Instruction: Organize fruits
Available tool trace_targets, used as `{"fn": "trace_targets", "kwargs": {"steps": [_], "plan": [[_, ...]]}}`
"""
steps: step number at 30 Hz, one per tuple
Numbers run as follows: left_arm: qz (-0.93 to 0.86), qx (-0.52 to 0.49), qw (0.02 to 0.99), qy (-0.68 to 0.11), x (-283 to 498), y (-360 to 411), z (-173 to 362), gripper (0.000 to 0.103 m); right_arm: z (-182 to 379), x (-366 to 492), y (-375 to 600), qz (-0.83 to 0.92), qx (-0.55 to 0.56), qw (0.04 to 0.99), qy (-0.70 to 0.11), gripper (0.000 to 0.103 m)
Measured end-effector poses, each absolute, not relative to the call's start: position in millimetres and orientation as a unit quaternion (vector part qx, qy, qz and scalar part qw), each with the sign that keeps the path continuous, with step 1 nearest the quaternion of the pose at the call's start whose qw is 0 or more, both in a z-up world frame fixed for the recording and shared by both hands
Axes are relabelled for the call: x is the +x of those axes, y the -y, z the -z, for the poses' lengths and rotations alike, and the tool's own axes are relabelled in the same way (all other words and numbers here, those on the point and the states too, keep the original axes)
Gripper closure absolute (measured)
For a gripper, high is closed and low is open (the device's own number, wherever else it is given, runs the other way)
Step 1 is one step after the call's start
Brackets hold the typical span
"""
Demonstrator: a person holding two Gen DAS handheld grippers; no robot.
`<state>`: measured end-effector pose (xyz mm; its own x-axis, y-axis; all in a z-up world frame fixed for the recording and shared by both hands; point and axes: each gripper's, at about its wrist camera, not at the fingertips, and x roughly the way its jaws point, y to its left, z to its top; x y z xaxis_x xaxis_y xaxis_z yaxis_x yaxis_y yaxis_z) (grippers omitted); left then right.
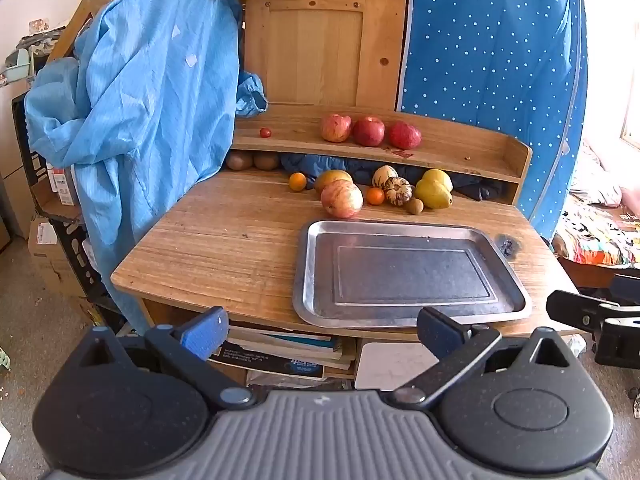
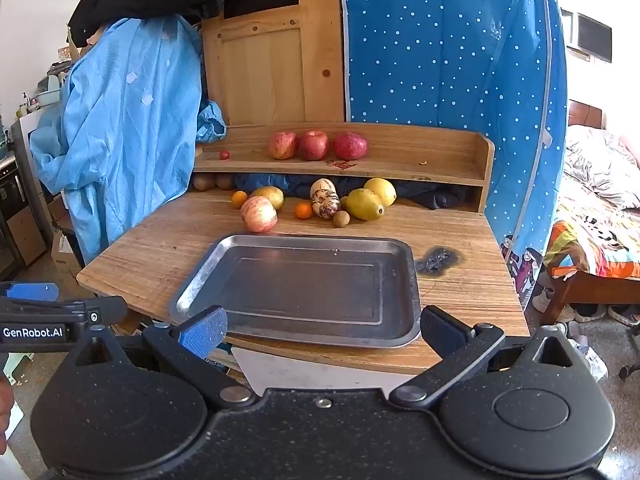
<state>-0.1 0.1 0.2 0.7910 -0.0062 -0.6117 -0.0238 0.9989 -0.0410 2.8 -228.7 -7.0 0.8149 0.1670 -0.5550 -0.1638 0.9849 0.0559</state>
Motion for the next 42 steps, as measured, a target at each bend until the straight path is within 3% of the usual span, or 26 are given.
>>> {"fn": "trace_targets", "kwargs": {"steps": [42], "plan": [[0.011,-0.011,0.931,-0.365,45,-13,25,0.001,25,34,216,-0.05,0.017,0.946,-0.321,0.001]]}}
